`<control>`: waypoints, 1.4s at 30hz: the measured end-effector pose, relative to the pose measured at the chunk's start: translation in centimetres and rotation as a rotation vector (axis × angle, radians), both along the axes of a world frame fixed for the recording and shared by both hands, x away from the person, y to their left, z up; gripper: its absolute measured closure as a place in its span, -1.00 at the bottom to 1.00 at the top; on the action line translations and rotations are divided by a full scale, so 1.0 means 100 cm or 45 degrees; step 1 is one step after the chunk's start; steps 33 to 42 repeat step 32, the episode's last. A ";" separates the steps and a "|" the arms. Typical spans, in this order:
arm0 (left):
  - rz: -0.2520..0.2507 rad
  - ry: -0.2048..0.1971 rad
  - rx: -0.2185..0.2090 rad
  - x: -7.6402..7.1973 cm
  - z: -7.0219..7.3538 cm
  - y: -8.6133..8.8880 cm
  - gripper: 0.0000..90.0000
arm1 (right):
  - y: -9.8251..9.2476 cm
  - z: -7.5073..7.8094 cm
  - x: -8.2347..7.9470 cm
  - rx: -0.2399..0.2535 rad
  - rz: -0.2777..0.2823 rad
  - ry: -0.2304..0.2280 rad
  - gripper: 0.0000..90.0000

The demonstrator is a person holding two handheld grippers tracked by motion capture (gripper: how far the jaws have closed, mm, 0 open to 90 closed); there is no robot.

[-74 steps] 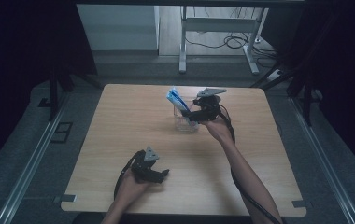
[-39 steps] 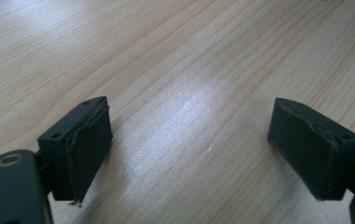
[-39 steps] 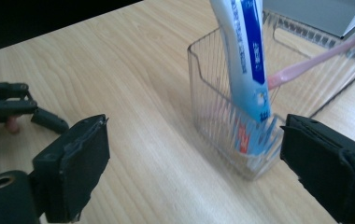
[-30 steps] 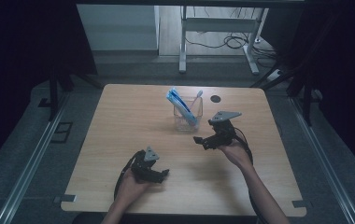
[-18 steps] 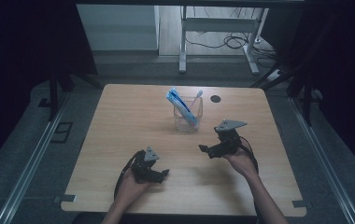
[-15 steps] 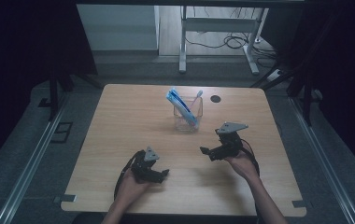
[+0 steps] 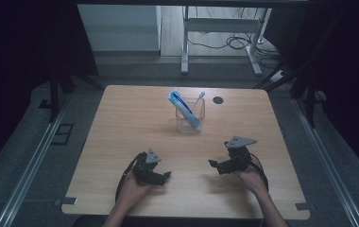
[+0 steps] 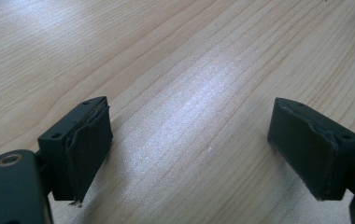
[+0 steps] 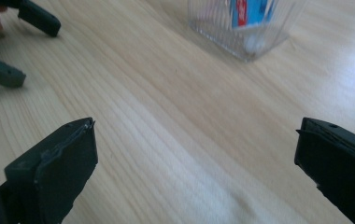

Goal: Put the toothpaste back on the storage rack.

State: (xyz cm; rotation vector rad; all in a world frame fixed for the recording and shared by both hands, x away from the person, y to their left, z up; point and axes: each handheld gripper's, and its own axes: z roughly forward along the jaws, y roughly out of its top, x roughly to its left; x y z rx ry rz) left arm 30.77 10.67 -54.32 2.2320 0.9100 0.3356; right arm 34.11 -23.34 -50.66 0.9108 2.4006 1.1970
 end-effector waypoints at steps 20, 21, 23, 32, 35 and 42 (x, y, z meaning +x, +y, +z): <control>0.004 0.002 -0.002 0.000 0.000 0.000 -0.70 | -0.018 -0.035 -0.027 -0.142 -0.028 0.111 -1.00; 0.005 0.002 -0.003 0.000 0.000 0.000 -0.70 | -0.018 -0.037 -0.027 -0.151 -0.027 0.125 -1.00; 0.004 0.002 -0.002 0.000 0.000 0.000 -0.70 | -0.018 -0.037 -0.028 -0.144 -0.034 0.121 -1.00; 0.003 0.002 -0.002 0.000 0.000 0.000 -0.70 | -0.019 -0.037 -0.030 -0.147 -0.049 0.122 -1.00; 0.003 0.002 -0.002 0.000 0.000 0.000 -0.70 | -0.019 -0.037 -0.030 -0.147 -0.049 0.122 -1.00; 0.003 0.002 -0.002 0.000 0.000 0.000 -0.70 | -0.019 -0.037 -0.030 -0.147 -0.049 0.122 -1.00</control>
